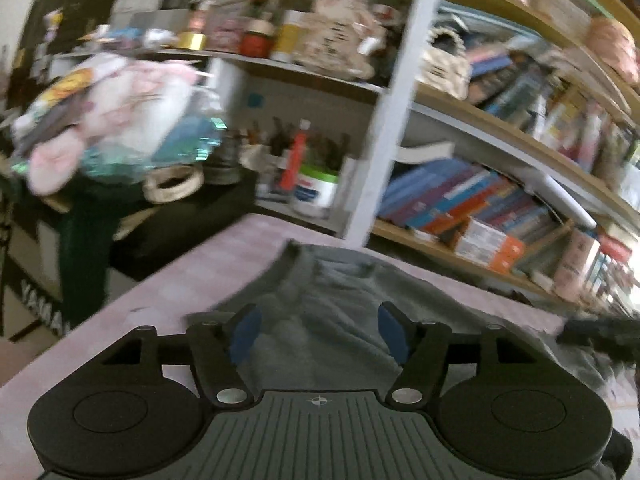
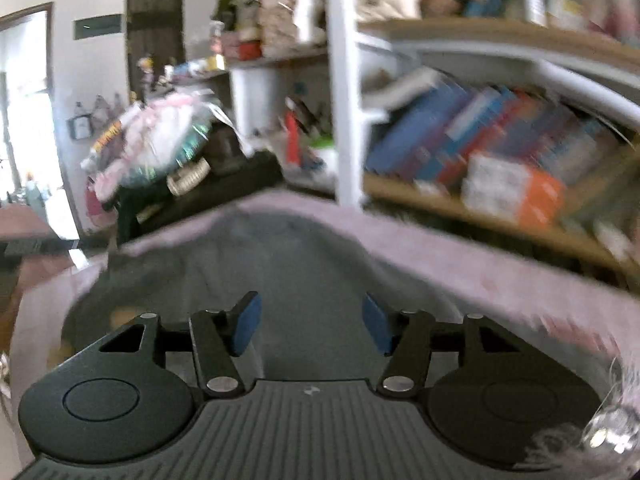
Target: Fold clothes
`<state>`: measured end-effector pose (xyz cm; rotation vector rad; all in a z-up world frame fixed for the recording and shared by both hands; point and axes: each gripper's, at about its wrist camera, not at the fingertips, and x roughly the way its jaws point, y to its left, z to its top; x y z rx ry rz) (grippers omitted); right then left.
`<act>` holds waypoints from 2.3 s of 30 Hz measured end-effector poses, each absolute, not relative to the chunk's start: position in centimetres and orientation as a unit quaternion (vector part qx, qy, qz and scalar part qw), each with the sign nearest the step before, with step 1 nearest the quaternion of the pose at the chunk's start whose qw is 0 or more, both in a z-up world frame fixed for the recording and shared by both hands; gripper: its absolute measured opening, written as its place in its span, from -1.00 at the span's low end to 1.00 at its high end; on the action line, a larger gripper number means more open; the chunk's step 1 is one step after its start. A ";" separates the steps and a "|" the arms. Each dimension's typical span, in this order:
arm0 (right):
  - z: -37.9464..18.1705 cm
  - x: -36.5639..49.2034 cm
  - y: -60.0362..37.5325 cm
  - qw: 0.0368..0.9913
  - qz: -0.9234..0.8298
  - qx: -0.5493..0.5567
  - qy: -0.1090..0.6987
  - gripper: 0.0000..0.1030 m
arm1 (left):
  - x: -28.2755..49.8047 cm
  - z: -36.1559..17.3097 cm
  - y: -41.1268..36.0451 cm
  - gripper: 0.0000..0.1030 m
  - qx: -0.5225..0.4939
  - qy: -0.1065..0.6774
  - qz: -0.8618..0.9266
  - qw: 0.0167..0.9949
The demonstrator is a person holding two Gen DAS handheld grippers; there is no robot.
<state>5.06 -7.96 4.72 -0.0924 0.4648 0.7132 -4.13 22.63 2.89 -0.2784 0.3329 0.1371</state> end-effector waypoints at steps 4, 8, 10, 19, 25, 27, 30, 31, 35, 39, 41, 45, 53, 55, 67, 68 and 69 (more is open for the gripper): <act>2.4 1.5 -13.3 0.921 0.297 -0.020 0.252 0.02 | -2.0 2.8 20.4 0.03 -0.080 0.176 0.041 0.980; 1.0 -0.4 -17.7 0.929 0.233 0.019 0.287 0.02 | 0.0 2.5 19.0 -0.21 -0.031 0.199 0.028 0.979; 0.5 -1.1 -18.5 0.924 0.236 0.031 0.300 0.02 | 1.0 2.1 18.9 -0.22 -0.026 0.214 0.028 0.976; 0.6 -3.6 -16.7 0.900 0.309 0.017 0.308 0.03 | 3.8 -0.8 21.7 -0.90 -0.027 0.288 0.073 0.954; 1.6 -4.9 -17.0 0.892 0.334 0.012 0.304 0.03 | 3.0 -1.4 24.4 -1.00 -0.060 0.295 0.097 0.949; 1.5 -5.1 -16.7 0.885 0.346 0.014 0.311 0.03 | 2.7 -1.1 24.5 -1.00 -0.058 0.292 0.097 0.950; 1.4 -5.5 -16.0 0.872 0.371 0.016 0.319 0.03 | 2.3 -0.9 24.7 -1.00 -0.059 0.290 0.097 0.950; 1.4 -5.7 -15.8 0.868 0.379 0.017 0.322 0.03 | 2.4 -0.9 24.9 -1.00 -0.061 0.292 0.097 0.949; 1.9 -6.0 -15.1 0.862 0.397 0.010 0.315 0.05 | 3.1 -0.4 25.1 -1.00 -0.057 0.294 0.082 0.951; 1.1 -5.2 -14.0 0.869 0.367 -0.004 0.333 -0.11 | 5.3 0.3 23.9 -0.99 -0.022 0.303 0.054 0.951; 0.7 -5.0 -13.6 0.877 0.349 -0.012 0.330 -0.45 | 6.8 0.0 23.8 -0.99 -0.020 0.319 0.039 0.947; 0.8 -4.8 -13.8 0.894 0.316 -0.032 0.315 -0.89 | 8.7 -1.0 24.2 -1.00 -0.029 0.344 0.038 0.938; 6.9 -4.6 -15.5 0.961 0.202 -0.111 0.155 -0.90 | 7.0 -1.0 24.7 -0.99 -0.051 0.339 0.032 0.939; 8.2 -4.6 -14.4 0.964 0.199 -0.137 0.114 -0.89 | 6.7 -1.1 24.5 -0.98 -0.046 0.334 0.038 0.941; 4.1 5.6 -12.9 0.952 0.197 -0.089 0.217 -0.29 | 8.6 -1.1 28.6 -0.98 -0.078 0.320 0.111 0.938; 3.6 5.7 -13.4 0.949 0.201 -0.070 0.232 -0.28 | 8.3 -1.0 28.4 -0.98 -0.076 0.317 0.112 0.939; 3.1 5.7 -14.0 0.946 0.206 -0.051 0.246 -0.28 | 8.0 -0.9 28.3 -0.98 -0.074 0.314 0.114 0.940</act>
